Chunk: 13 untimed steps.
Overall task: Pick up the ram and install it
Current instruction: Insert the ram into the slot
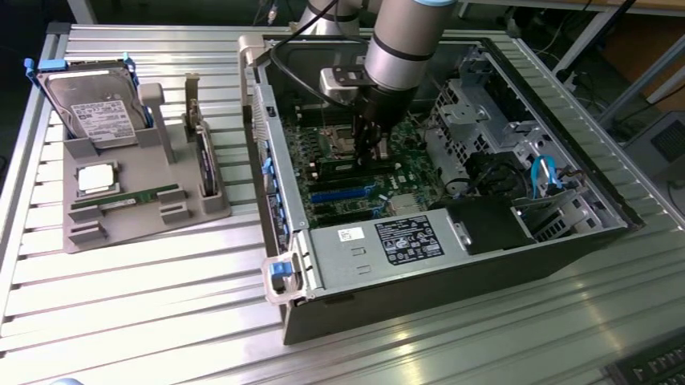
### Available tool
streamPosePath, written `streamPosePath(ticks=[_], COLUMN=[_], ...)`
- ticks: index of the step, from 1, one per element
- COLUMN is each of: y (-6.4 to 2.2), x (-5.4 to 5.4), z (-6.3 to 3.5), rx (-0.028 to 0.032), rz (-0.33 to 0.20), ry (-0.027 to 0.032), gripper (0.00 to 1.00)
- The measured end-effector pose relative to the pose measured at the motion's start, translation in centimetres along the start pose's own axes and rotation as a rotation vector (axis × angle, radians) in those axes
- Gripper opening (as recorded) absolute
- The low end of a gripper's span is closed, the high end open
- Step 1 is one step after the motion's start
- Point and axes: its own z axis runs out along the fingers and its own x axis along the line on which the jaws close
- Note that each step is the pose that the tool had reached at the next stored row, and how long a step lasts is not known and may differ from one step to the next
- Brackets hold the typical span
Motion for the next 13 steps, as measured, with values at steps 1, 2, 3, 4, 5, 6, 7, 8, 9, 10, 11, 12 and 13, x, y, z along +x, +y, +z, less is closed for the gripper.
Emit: streamPosePath(ticks=[1, 2, 3, 4, 5, 6, 7, 8, 9, 10, 11, 12, 13], y=[0.00, 0.00, 0.00, 0.00, 0.00, 0.00, 0.00, -0.01, 0.00, -0.01, -0.01, -0.01, 0.00], x=[0.00, 0.00, 0.00, 0.00, 0.00, 0.00, 0.00, 0.00, 0.00, 0.00, 0.00, 0.00, 0.00], z=[0.00, 0.00, 0.01, 0.01, 0.01, 0.06, 0.07, 0.07, 0.08, 0.08, 0.07, 0.06, 0.06], rx=[-0.0002, -0.0002, -0.0002, -0.0002, -0.0002, -0.0002, -0.0002, -0.0002, -0.0002, -0.0002, -0.0002, -0.0003, -0.0006], rz=[0.003, 0.003, 0.003, 0.003, 0.003, 0.003, 0.003, 0.003, 0.003, 0.005, 0.006, 0.009, 0.011], ry=[-0.0001, -0.0001, -0.0001, -0.0001, -0.0001, -0.0001, 0.0000, 0.0000, -0.0001, -0.0001, -0.0003, -0.0004, -0.0004], gripper=[0.14, 0.14, 0.14, 0.14, 0.14, 0.14, 0.14, 0.14, 0.14, 0.14, 0.14, 0.14, 0.14])
